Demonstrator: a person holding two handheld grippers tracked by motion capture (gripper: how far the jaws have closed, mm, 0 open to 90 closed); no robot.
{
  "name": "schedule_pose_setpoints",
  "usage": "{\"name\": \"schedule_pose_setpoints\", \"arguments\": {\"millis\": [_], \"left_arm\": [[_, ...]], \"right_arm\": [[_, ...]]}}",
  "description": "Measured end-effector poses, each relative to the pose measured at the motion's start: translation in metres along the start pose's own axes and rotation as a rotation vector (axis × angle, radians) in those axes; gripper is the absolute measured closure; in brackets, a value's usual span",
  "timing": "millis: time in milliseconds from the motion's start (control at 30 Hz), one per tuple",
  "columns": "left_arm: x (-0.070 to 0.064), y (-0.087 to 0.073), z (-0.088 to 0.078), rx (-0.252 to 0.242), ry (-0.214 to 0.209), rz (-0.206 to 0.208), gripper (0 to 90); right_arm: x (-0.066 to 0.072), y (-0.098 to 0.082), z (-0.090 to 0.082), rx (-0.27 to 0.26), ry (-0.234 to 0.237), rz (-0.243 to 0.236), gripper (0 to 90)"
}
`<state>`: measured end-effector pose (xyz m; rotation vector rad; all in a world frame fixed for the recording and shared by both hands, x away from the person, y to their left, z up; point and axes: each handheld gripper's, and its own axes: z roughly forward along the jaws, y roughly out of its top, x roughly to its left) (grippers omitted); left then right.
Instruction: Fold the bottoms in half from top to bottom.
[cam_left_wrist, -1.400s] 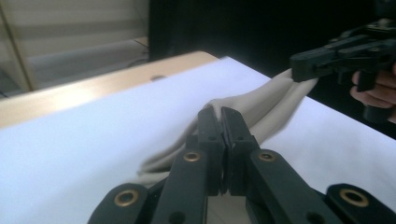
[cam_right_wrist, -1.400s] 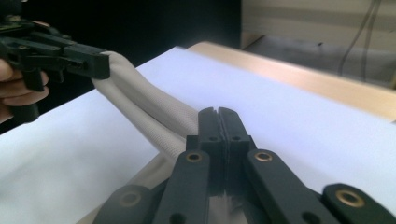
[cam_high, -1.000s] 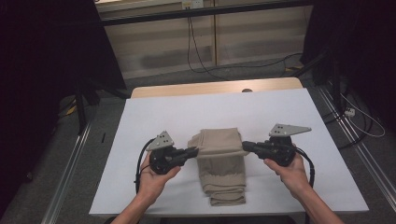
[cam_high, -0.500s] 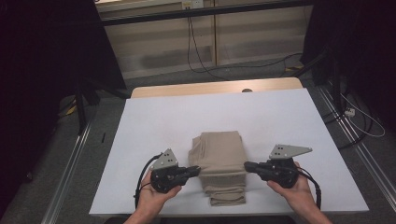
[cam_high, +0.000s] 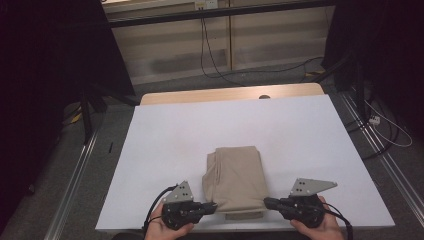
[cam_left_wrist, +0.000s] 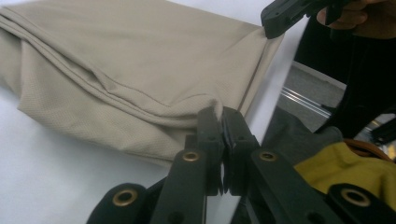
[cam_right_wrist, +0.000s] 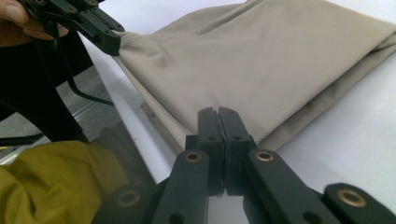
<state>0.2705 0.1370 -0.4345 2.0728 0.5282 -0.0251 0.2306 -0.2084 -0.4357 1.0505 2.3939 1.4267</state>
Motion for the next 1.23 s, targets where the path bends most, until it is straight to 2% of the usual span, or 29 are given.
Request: {"name": "schedule_pose_setpoints", "arguments": {"millis": [67,133,167,200,267,400,467,533,567,600,700,733,767,833,900,967,1033,1100,1133,1200,1233], "left_arm": [[0.002,-0.001,0.0,-0.004,0.005,-0.002,83.7],[0.005,0.0,0.0,-0.012,0.043,-0.029,65.7],[0.007,0.0,-0.001,-0.024,0.059,-0.037,57.1],[0.009,0.001,-0.002,-0.035,0.077,-0.042,50.8],[0.015,0.003,-0.004,-0.047,0.123,-0.036,43.7],[0.029,0.006,-0.006,-0.056,0.224,-0.03,29.6],[0.034,0.007,-0.008,-0.079,0.271,-0.042,24.7],[0.038,0.008,-0.012,-0.1,0.324,-0.049,17.7],[0.04,0.008,-0.015,-0.116,0.349,-0.048,16.1],[0.042,0.008,-0.017,-0.134,0.369,-0.06,14.4],[0.051,0.005,-0.025,-0.169,0.422,-0.079,9.3],[0.054,0.005,-0.027,-0.178,0.423,-0.087,8.4],[0.057,0.003,-0.029,-0.185,0.44,-0.101,7.7],[0.061,0.0,-0.033,-0.188,0.465,-0.113,5.8],[0.063,-0.002,-0.036,-0.205,0.484,-0.124,5.3],[0.063,-0.003,-0.04,-0.229,0.474,-0.14,5.2],[0.062,-0.004,-0.042,-0.219,0.491,-0.127,5.2],[0.062,-0.005,-0.041,-0.231,0.468,-0.146,5.3],[0.062,-0.005,-0.041,-0.219,0.465,-0.146,5.4],[0.061,-0.004,-0.039,-0.204,0.486,-0.138,5.9],[0.061,-0.004,-0.039,-0.207,0.475,-0.139,6.3]], "right_arm": [[0.003,-0.004,0.001,0.018,-0.007,0.003,86.9],[0.001,-0.007,0.003,0.04,-0.012,0.016,74.7],[0.0,-0.008,0.004,0.039,-0.029,0.017,67.9],[-0.002,-0.008,0.004,0.032,-0.03,0.025,60.1],[-0.004,-0.007,0.003,0.01,-0.061,0.025,52.2],[-0.009,-0.004,0.003,-0.048,-0.124,0.032,40.7],[-0.012,-0.002,0.002,-0.068,-0.15,0.037,35.1],[-0.016,-0.001,0.0,-0.087,-0.196,0.034,30.7],[-0.019,0.0,-0.001,-0.092,-0.213,0.042,26.5],[-0.022,0.0,-0.002,-0.097,-0.227,0.05,26.1],[-0.031,0.0,-0.01,-0.127,-0.305,0.069,18.9],[-0.034,0.0,-0.013,-0.14,-0.326,0.076,18.6],[-0.035,0.0,-0.015,-0.148,-0.333,0.084,18.2],[-0.039,-0.001,-0.02,-0.171,-0.374,0.098,17.0],[-0.041,-0.002,-0.022,-0.179,-0.386,0.106,14.6],[-0.041,-0.002,-0.024,-0.192,-0.397,0.11,14.4],[-0.039,-0.003,-0.023,-0.193,-0.414,0.107,13.3],[-0.038,-0.002,-0.021,-0.191,-0.397,0.113,13.8],[-0.037,-0.002,-0.021,-0.195,-0.399,0.111,13.8],[-0.036,-0.002,-0.02,-0.193,-0.388,0.108,13.9],[-0.036,-0.002,-0.019,-0.193,-0.387,0.109,13.7]]}}
